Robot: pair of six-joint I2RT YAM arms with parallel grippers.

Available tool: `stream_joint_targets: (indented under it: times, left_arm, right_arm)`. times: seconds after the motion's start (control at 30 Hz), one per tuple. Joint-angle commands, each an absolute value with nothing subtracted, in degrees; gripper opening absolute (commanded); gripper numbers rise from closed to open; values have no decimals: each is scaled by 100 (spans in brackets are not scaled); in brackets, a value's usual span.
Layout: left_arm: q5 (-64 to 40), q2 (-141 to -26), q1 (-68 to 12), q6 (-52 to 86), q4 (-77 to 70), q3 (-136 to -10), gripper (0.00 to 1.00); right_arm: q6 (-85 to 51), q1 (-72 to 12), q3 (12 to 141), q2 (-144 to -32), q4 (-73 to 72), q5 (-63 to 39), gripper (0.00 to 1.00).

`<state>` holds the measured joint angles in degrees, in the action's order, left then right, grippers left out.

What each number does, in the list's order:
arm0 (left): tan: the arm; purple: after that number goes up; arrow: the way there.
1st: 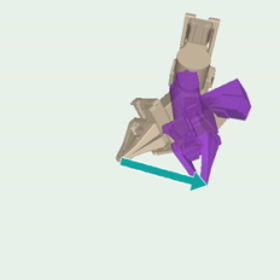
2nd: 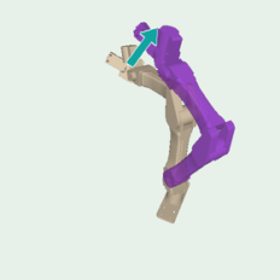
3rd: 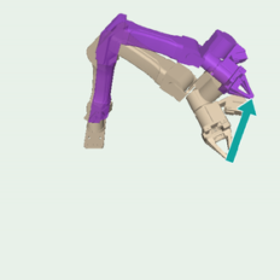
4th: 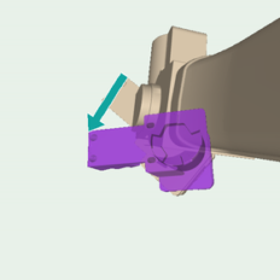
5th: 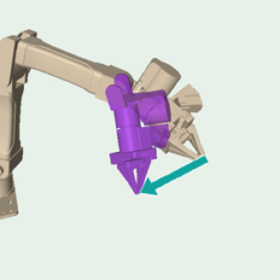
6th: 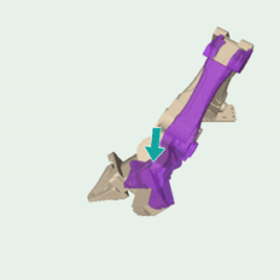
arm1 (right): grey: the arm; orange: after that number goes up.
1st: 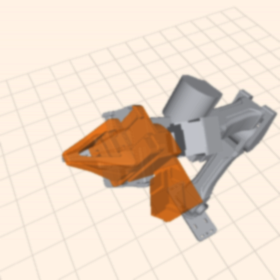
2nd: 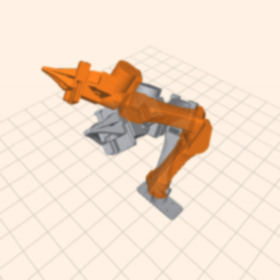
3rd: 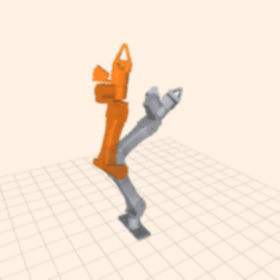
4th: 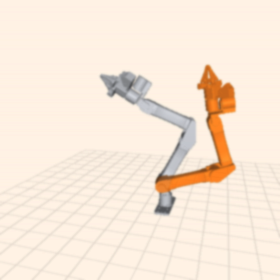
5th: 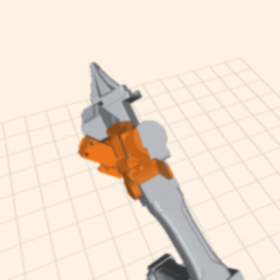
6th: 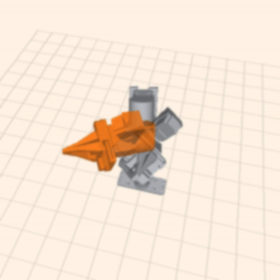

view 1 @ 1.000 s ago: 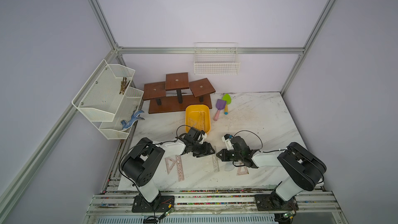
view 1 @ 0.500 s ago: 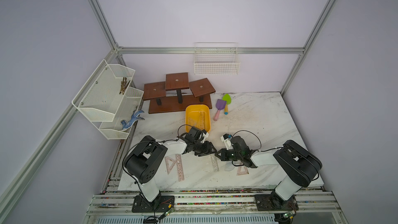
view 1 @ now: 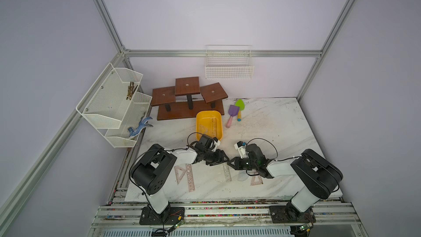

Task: Put the scattered rulers into the storage box
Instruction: Pick up the ruler from the center of the board.

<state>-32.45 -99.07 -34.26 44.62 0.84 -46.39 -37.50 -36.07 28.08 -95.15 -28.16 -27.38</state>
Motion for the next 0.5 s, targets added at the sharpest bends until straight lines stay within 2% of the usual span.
stream_joint_targets:
  times: [0.0,0.47]
  left_arm:
    - [-2637,-9927,-3364,4535,519,-4412,62]
    - [-2564,-9870,-3345,4597,536,-4299,65]
  right_arm:
    - [-3821,-3586,2804,-9710,-3130,-2879,13]
    - [-3780,-3577,2786,-9753,-3154,-2914,12]
